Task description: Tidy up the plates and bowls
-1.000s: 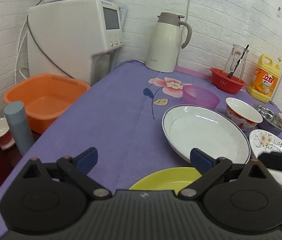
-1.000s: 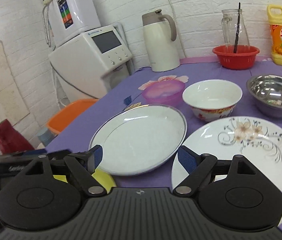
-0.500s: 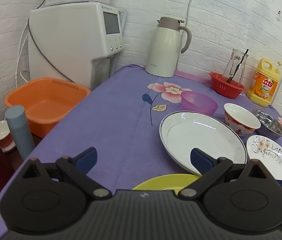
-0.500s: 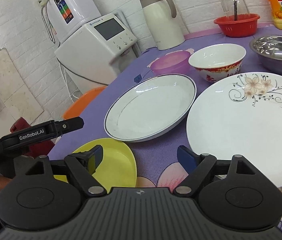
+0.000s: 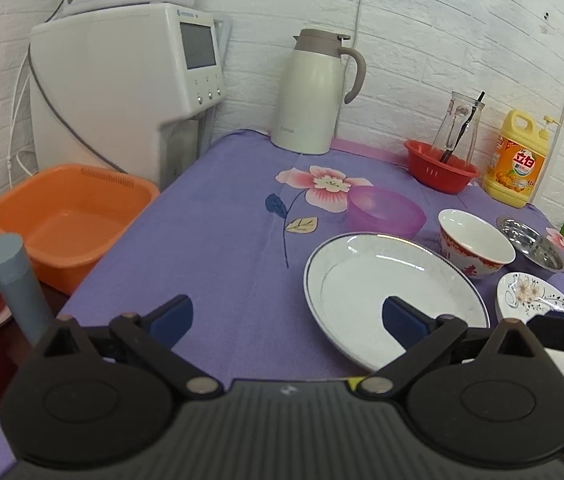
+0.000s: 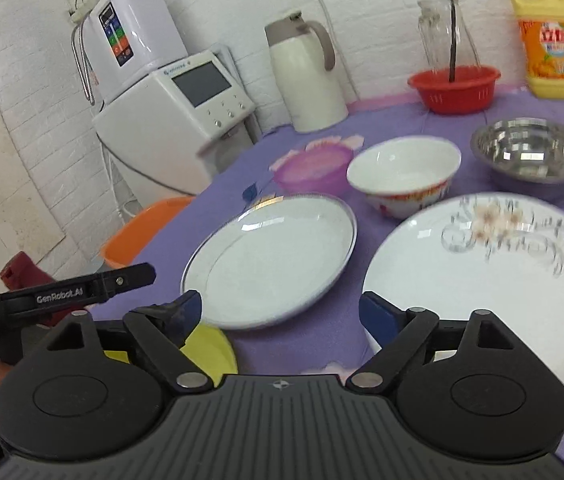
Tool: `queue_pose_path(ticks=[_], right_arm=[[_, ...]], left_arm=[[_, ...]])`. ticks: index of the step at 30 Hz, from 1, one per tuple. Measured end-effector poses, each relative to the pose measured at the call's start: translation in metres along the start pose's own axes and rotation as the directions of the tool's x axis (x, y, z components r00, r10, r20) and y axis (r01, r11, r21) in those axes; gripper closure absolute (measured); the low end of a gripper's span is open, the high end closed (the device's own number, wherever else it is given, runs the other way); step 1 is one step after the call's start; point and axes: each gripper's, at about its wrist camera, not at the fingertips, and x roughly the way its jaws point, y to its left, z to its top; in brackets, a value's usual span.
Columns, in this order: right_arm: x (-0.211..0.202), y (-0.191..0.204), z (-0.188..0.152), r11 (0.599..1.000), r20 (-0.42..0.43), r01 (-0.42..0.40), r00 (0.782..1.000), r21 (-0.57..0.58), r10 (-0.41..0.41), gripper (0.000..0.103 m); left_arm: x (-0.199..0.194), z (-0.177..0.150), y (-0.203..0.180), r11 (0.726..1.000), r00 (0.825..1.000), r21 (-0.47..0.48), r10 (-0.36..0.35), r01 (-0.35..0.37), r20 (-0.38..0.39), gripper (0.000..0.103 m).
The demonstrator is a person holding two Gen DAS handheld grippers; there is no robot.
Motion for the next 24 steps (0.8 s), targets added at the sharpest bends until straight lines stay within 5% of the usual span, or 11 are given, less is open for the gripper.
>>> queue_pose_path(ticks=[3,10,24], right_arm=[[0.03,-0.005,0.024,0.996,-0.004,0.07,0.998,-0.056,-0.07,0.0],[0.098,-0.012,0.03,0.996,-0.118,0.061,0.991,-0.068,-0.069,0.0],[0.122,0.009,0.025,0.991,-0.148,0.049,0.987,-0.124,-0.067,0.0]], left_arm=[[0.02,0.013,0.002,1.0,0.999,0.0,-0.027,0.027,-0.027,0.003],[0.071,0.017,0.0,1.0,0.993,0.0,-0.028,0.028,-0.113,0.003],[0.086,0.02,0.015,0.999,0.995,-0.025,-0.03,0.028,-0.095,0.003]])
